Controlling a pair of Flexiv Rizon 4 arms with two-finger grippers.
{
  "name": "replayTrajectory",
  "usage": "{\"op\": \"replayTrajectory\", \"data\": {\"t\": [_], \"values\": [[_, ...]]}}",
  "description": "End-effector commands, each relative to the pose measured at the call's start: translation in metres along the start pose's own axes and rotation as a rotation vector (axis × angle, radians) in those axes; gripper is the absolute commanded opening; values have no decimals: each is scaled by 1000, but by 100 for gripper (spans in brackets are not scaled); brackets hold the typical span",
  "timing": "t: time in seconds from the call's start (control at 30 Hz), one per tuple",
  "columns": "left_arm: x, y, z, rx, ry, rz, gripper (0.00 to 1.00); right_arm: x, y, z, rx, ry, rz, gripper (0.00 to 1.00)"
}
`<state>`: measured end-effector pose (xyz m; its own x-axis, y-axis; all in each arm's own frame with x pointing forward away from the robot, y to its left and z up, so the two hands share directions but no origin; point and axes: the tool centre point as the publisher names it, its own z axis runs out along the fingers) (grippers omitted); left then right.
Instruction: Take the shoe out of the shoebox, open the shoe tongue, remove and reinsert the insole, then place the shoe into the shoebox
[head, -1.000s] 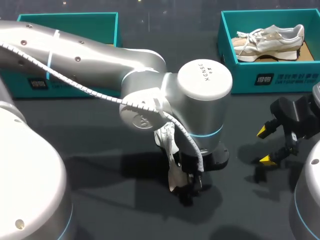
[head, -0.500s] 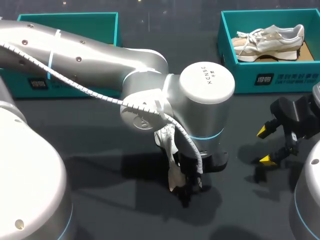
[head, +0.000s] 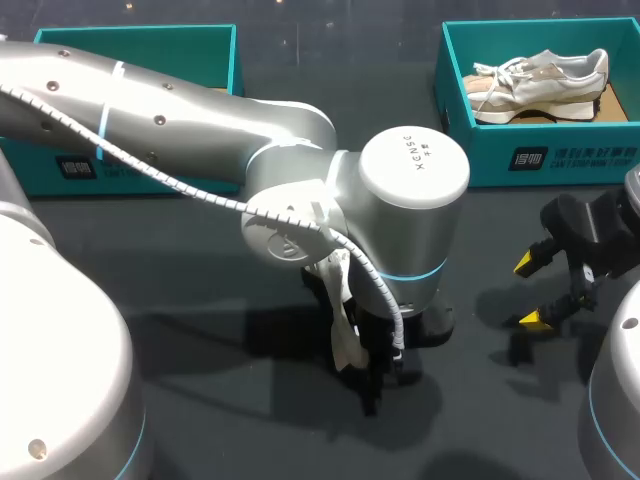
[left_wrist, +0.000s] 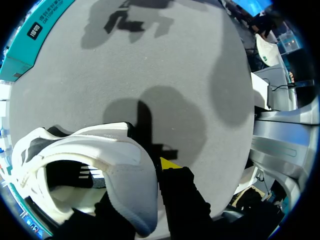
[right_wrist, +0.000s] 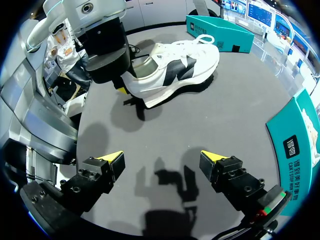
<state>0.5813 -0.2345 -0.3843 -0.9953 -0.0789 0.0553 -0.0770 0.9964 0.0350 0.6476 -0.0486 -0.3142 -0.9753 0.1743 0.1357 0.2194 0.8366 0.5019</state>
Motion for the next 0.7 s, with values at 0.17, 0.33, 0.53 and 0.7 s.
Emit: {"op": "replayTrajectory", "data": {"t": [0.17, 0.33, 0.53, 0.7], "values": [[-4, 10, -25, 45, 33, 71, 0, 2, 0, 0, 1, -3, 0, 100], [-16, 18, -53, 77, 69, 152, 0, 2, 0, 0, 1, -3, 0, 100], [-30, 37, -108, 129, 83, 247, 0, 2, 0, 0, 1, -3, 0, 100], [-48, 54, -143, 135, 90, 239, 0, 2, 0, 0, 1, -3, 0, 100]]}}
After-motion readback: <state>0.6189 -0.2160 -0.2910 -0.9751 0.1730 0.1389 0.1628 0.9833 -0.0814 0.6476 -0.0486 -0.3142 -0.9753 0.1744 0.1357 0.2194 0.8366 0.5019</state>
